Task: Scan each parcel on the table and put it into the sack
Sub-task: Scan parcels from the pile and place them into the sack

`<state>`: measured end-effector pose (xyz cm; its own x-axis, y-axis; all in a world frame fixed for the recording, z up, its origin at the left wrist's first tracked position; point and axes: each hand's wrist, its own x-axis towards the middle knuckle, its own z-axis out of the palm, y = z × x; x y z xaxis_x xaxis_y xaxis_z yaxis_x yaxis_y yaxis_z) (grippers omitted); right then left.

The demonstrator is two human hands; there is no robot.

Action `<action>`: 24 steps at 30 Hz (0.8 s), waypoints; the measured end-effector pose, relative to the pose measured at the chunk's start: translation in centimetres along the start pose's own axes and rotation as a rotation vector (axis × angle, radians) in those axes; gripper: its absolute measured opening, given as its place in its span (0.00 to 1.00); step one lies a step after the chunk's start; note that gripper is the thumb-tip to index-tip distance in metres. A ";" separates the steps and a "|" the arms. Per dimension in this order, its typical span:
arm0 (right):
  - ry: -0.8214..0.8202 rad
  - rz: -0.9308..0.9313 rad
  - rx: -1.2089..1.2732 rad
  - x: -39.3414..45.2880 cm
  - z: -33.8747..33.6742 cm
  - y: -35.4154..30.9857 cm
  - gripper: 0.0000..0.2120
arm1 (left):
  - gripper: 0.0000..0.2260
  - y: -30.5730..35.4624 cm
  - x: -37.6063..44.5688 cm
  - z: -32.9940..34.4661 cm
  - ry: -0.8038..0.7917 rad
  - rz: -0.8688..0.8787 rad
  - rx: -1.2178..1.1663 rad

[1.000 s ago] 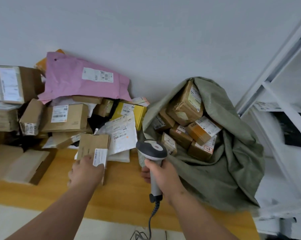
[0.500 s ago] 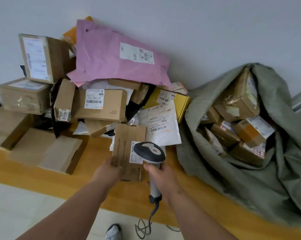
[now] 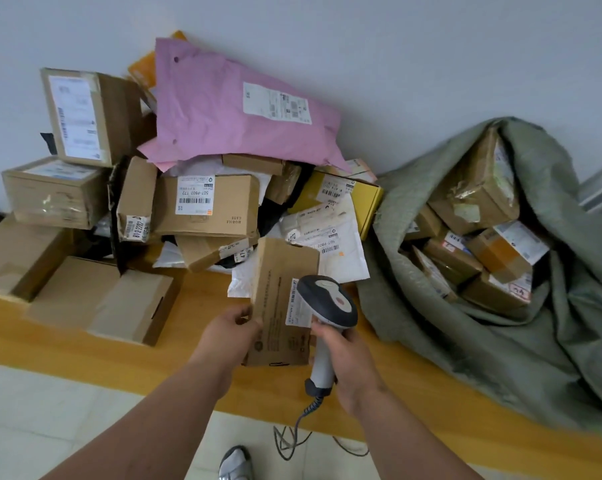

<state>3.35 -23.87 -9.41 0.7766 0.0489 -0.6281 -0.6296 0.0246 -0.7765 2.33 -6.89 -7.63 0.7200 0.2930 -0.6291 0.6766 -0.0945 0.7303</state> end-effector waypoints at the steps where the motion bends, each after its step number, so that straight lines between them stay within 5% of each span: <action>1: 0.006 -0.016 0.014 -0.4 -0.3 -0.1 0.12 | 0.07 0.1 -0.4 0.2 0.027 0.037 -0.010; 8: 0.028 -0.133 0.176 -3.3 -2.4 -2.7 0.08 | 0.02 2.5 -4.6 2.5 0.183 0.298 0.062; 20: -0.051 -0.301 0.299 -6.5 -5.7 -5.6 0.26 | 0.11 5.6 -9.5 7.3 -0.071 0.395 -0.019; 24: -0.052 -0.310 0.240 -7.4 -6.9 -6.0 0.26 | 0.39 5.7 -9.7 7.4 -0.036 0.322 0.028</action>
<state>1.55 -31.23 -0.47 0.9323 0.0532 -0.3579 -0.3580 0.2782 -0.8913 0.30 -17.30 0.65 0.9023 0.2098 -0.3767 0.4171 -0.2031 0.8859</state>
